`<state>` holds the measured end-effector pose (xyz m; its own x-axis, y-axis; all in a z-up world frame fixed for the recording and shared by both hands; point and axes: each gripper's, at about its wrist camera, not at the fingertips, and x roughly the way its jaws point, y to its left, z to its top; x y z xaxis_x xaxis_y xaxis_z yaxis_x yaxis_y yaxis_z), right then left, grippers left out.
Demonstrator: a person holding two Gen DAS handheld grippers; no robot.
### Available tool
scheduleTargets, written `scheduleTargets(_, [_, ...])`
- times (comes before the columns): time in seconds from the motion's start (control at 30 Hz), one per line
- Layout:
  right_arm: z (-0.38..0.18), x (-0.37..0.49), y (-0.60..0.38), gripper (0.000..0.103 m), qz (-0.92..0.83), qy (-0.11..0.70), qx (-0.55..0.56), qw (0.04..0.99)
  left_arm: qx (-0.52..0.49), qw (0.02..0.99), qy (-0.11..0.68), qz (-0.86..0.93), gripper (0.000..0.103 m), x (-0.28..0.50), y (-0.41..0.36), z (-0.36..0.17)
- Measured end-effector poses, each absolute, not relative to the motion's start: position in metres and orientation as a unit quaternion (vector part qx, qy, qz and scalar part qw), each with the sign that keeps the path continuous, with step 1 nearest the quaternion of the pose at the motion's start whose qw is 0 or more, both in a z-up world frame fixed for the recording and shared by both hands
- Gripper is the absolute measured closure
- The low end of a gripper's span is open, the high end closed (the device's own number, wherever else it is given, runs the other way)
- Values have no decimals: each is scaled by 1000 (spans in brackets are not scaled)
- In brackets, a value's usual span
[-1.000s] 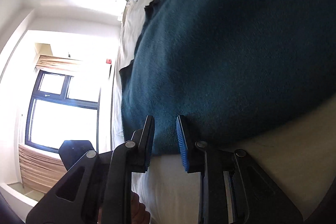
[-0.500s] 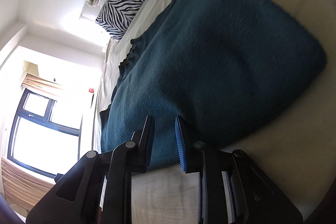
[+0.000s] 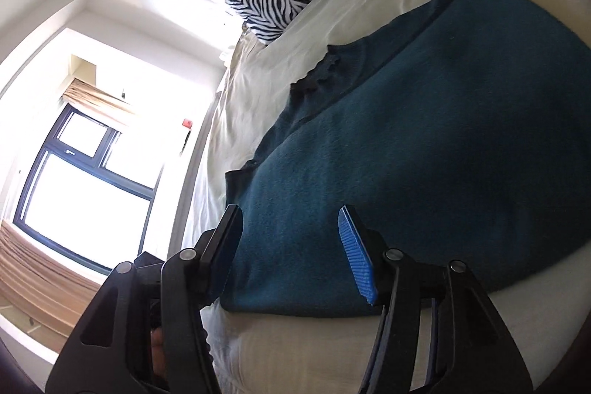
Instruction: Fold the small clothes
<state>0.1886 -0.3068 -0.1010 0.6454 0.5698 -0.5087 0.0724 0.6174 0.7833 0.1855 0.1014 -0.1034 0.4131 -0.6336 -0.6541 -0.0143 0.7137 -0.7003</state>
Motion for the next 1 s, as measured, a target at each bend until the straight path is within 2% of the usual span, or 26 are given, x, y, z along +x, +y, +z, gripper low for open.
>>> scheduleTargets(0.2, [-97, 238, -250, 49, 217, 428, 392, 785, -333, 743, 532, -232, 44, 189, 89, -110])
scheduleTargets(0.27, [-98, 256, -233, 49, 230, 439, 391, 776, -346, 731, 539, -236, 49, 190, 88, -111])
scheduleTargets(0.4, [-103, 292, -196, 49, 259, 466, 385, 753, -355, 713, 555, -238, 83, 194, 87, -120])
scheduleTargets(0.57, [-120, 318, -168, 49, 266, 495, 387, 732, -383, 702, 545, -252, 86, 191, 95, -126])
scheduleTargets(0.7, [-157, 336, -163, 52, 245, 522, 389, 719, -403, 698, 532, -258, 86, 190, 99, -120])
scheduleTargets(1.0, [-154, 332, -187, 51, 255, 505, 435, 700, -376, 726, 504, -280, 87, 194, 72, -68])
